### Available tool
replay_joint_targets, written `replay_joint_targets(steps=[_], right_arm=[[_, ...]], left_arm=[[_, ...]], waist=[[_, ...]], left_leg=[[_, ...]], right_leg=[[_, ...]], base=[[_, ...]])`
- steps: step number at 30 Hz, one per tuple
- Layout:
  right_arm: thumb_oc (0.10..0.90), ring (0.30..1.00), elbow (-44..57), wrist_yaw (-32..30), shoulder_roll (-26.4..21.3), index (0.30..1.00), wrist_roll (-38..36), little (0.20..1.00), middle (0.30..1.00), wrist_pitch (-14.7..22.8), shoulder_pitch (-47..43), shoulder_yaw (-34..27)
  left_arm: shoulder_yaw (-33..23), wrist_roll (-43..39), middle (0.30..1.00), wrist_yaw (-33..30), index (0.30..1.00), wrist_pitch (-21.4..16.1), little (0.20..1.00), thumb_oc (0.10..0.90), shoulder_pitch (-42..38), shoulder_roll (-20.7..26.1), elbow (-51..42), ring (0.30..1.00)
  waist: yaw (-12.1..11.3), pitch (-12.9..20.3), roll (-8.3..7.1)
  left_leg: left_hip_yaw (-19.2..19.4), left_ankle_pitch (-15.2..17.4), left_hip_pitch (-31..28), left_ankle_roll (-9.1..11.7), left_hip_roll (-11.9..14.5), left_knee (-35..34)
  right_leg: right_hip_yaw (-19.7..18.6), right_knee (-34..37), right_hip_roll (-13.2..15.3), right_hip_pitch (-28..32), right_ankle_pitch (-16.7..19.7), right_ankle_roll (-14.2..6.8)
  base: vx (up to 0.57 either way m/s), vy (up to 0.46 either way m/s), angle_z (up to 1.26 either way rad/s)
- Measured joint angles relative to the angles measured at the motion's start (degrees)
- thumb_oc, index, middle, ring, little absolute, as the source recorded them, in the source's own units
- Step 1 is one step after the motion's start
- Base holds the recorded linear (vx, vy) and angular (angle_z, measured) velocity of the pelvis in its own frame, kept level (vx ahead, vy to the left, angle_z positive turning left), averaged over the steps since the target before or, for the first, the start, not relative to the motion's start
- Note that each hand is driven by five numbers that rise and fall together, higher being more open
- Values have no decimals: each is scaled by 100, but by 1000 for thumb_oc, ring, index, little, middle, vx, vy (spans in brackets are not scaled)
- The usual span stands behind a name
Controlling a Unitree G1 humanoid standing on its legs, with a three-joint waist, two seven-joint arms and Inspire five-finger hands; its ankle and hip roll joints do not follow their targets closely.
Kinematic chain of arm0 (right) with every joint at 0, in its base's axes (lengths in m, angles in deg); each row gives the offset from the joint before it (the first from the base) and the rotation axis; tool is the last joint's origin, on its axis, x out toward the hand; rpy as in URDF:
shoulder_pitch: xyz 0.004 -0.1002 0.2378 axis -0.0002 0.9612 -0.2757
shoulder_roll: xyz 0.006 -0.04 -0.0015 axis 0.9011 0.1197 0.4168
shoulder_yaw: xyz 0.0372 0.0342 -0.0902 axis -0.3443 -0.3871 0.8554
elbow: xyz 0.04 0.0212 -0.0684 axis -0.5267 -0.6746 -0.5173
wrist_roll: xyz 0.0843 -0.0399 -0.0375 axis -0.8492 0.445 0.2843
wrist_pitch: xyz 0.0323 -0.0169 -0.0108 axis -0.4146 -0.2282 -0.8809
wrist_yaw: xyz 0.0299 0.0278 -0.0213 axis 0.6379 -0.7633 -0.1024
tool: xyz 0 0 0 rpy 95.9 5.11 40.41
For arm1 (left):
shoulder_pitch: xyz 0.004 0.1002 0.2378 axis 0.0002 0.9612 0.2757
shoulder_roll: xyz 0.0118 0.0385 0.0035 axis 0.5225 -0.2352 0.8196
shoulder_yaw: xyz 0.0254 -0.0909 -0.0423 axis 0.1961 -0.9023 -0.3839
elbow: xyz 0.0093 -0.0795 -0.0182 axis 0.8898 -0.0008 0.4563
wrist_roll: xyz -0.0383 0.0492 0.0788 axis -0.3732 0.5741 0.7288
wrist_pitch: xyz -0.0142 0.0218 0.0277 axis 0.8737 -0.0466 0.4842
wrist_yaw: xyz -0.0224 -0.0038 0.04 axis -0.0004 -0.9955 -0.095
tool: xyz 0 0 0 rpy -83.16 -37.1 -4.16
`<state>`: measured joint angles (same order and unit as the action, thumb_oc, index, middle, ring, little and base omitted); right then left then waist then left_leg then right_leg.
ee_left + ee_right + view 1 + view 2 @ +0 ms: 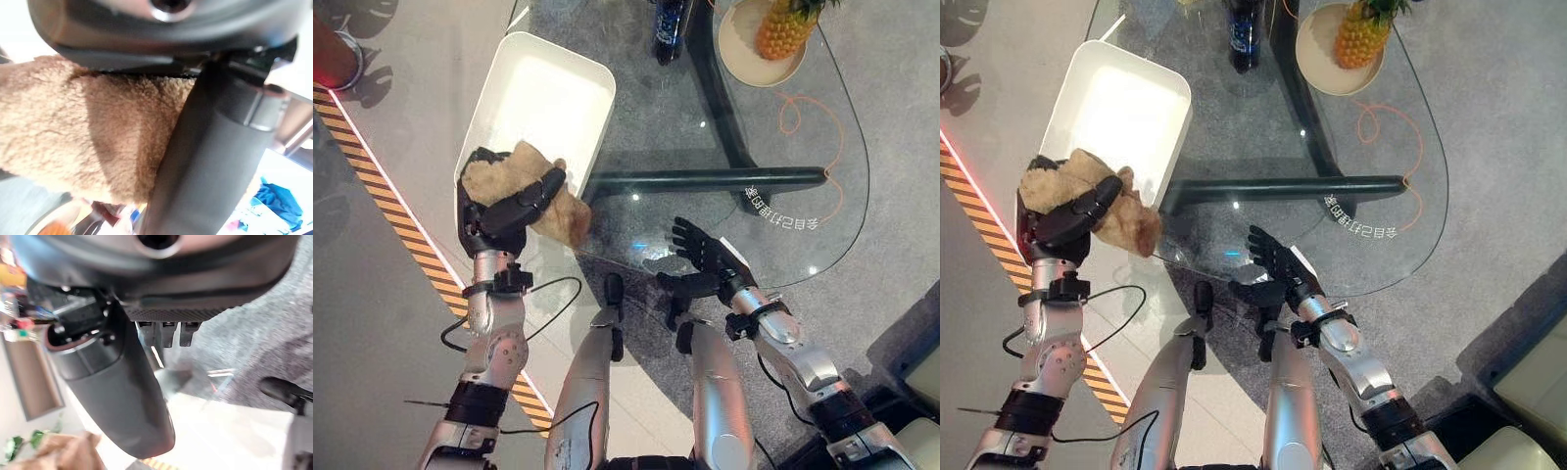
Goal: Wipe the table with a cloth and put it in the basket.
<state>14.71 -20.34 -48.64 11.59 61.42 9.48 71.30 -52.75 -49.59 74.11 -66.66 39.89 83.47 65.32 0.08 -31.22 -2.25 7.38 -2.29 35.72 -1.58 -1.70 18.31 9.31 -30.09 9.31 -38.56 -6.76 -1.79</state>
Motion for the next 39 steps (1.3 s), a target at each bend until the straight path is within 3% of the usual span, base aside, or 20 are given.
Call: replay_joint_targets(steps=[6, 10, 17, 23, 32, 39], right_arm=[[800, 900, -193, 52, -47, 900, -2, 900, 900, -344, -380, 248], [800, 900, -214, 187, -228, 900, -18, 900, 900, -516, -684, 497], [800, 900, -595, 256, -357, 900, -68, 900, 900, -583, -832, 669], [800, 900, -611, 316, -450, 900, -208, 900, 900, -606, -1030, 746], [800, 900, -604, 353, -473, 900, -332, 900, 900, -593, -1331, 889], [800, 900, -605, 390, -468, 900, -522, 900, 900, -544, -1521, 976]], left_arm=[[55, 916, 300, -1065, 300, -150, 200, 100, -1034, 162, 807, 300], [163, 1560, 300, -1764, 300, -178, 200, 100, -1522, 543, 1569, 300], [348, 2766, 300, -2876, 300, -148, 200, 100, -1765, 815, 2078, 300], [522, 3624, 300, -3830, 300, 101, 200, 100, -2502, 1154, 2626, 300], [1006, 3820, 300, -4050, 300, 496, 200, 100, -3324, 1350, 3488, 300], [1182, 3787, 300, -4030, 300, 845, 200, 100, -3682, 1438, 4136, 300]], waist=[[44, 1, 7], [178, 2, 7], [194, 5, 2], [317, 3, -5], [464, 7, -53], [618, 10, -240]], left_leg=[[14, 35, 210, 35, 43, 171], [51, 35, 452, 38, 54, 204], [111, 149, 681, 52, 143, 417], [122, 157, 976, 57, 185, 513], [77, 167, 1319, 62, 277, 631], [77, 172, 1570, 54, 352, 728]], right_leg=[[-23, -88, -32, -183, -2, 16], [-34, -140, -33, -426, 13, 38], [-84, -145, -108, -595, 23, 48], [-95, -152, -148, -856, 57, 65], [-38, 7, -246, -1062, 182, 79], [-38, 151, -326, -1213, 329, 82]], base=[[11, 101, -3], [9, 109, 0], [39, 89, -7], [0, 45, -3], [-6, 7, -1], [-11, 18, -5]])
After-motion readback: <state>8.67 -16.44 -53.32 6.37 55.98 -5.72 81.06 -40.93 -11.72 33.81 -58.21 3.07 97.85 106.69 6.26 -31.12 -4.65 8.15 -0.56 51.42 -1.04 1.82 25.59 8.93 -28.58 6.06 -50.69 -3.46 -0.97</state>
